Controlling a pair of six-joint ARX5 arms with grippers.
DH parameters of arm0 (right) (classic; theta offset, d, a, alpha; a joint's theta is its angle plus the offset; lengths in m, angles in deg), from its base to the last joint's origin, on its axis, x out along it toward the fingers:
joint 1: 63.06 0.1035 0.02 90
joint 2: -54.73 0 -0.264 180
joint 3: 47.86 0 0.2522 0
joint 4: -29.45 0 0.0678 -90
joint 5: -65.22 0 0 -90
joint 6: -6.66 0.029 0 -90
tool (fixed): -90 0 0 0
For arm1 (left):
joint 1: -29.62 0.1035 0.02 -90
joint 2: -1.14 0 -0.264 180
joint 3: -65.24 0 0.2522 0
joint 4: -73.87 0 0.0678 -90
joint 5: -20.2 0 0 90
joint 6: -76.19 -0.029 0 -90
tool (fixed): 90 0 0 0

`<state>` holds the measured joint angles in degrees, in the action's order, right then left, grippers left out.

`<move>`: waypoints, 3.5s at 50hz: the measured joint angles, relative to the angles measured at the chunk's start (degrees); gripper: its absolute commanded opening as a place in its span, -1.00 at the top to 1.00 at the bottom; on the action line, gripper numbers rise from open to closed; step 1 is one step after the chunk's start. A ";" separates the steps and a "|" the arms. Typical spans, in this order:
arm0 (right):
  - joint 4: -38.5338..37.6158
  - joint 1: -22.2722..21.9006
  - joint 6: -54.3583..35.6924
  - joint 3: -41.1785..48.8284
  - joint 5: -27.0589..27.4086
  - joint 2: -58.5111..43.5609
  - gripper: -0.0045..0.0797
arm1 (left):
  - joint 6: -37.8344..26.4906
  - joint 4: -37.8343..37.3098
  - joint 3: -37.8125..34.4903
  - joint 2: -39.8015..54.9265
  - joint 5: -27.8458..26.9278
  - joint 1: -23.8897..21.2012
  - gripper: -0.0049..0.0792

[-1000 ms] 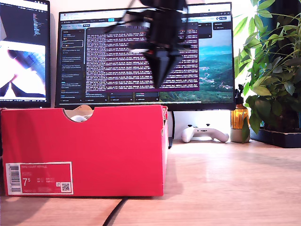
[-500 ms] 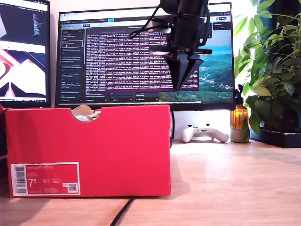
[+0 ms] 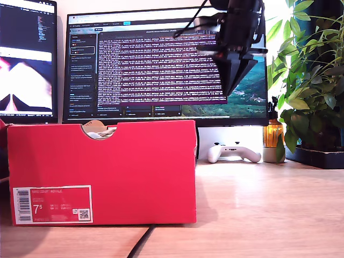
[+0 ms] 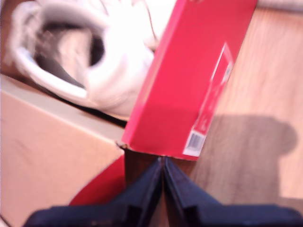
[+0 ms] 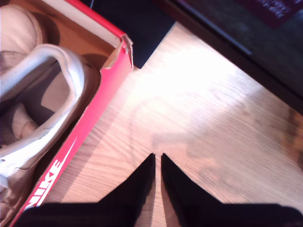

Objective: Pack the white shoes by picking the first shoe and placing it inside the red shoebox, left side, then picking and rotating the second shoe and placing it in the shoebox

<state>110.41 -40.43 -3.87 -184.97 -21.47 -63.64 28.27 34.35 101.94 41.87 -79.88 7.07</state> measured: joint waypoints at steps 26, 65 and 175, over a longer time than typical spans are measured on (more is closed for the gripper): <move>-3.48 0.33 0.24 7.37 -0.17 6.45 0.90 | 9.05 -2.51 0.00 -11.02 -0.72 0.02 0.93; -43.45 -12.81 0.31 61.26 0.09 46.29 0.90 | 38.80 27.65 0.00 -5.22 -5.77 15.91 0.93; -64.50 -21.55 3.63 120.10 -4.28 102.60 0.90 | 47.78 23.19 -22.62 -40.96 -5.92 22.75 0.93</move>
<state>45.91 -61.98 -0.24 -64.86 -25.75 38.96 76.05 57.54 79.32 0.91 -85.81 29.83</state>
